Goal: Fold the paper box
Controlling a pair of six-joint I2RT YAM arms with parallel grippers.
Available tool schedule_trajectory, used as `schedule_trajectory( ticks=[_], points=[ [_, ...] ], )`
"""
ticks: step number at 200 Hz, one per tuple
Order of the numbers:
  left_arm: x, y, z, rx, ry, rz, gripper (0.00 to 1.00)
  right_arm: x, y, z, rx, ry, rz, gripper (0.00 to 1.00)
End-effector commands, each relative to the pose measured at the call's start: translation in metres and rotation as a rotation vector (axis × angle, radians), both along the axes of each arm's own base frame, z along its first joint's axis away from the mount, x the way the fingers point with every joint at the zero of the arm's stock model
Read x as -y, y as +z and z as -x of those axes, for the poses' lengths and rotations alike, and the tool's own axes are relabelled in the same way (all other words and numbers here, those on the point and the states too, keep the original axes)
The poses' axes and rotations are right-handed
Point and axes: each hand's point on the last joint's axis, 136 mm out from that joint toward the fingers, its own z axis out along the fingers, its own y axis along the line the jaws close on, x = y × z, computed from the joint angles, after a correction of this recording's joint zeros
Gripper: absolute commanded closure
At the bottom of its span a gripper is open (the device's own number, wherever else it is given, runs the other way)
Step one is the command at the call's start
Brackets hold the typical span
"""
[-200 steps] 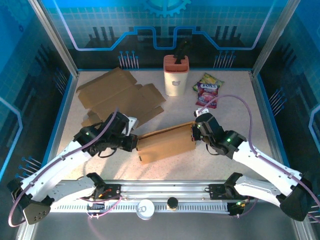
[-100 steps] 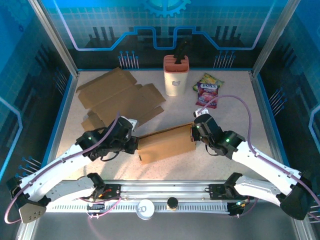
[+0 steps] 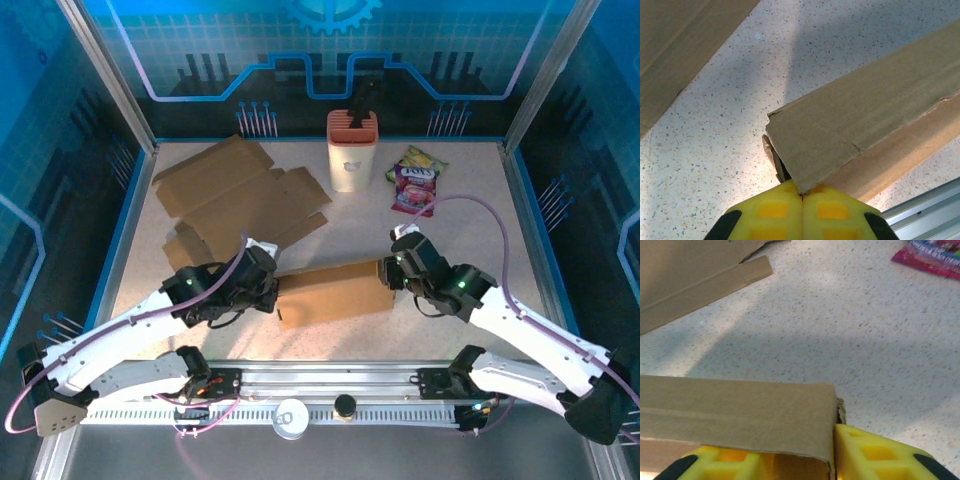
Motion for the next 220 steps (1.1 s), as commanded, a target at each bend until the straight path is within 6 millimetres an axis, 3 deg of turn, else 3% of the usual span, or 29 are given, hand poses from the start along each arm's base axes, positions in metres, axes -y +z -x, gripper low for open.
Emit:
schedule_trajectory(
  ticks=[1,53,105,134,145,191,220],
  points=[
    [-0.009,-0.015,0.007,-0.037,0.033,-0.052,1.0,-0.004,0.005,0.015,-0.069,0.013,-0.054,0.56],
    [-0.011,-0.012,0.006,-0.007,0.061,-0.061,1.0,0.008,0.014,0.021,-0.096,-0.055,-0.1,0.4],
    [-0.009,-0.009,0.004,0.053,0.091,-0.047,1.0,0.023,0.022,0.026,-0.114,-0.171,-0.199,0.31],
    [-0.008,-0.006,0.005,0.082,0.091,-0.044,1.0,0.03,0.038,0.035,-0.108,-0.299,-0.414,0.26],
    [-0.007,-0.006,0.005,0.09,0.09,-0.044,1.0,0.024,0.041,0.038,-0.131,-0.335,-0.537,0.24],
    [-0.004,-0.005,0.005,0.125,0.088,-0.051,1.0,-0.004,0.019,0.043,-0.372,-0.524,-0.921,0.21],
    [-0.002,-0.007,0.005,0.137,0.083,-0.058,1.0,-0.001,0.024,0.04,-0.386,-0.606,-1.016,0.13]
  ],
)
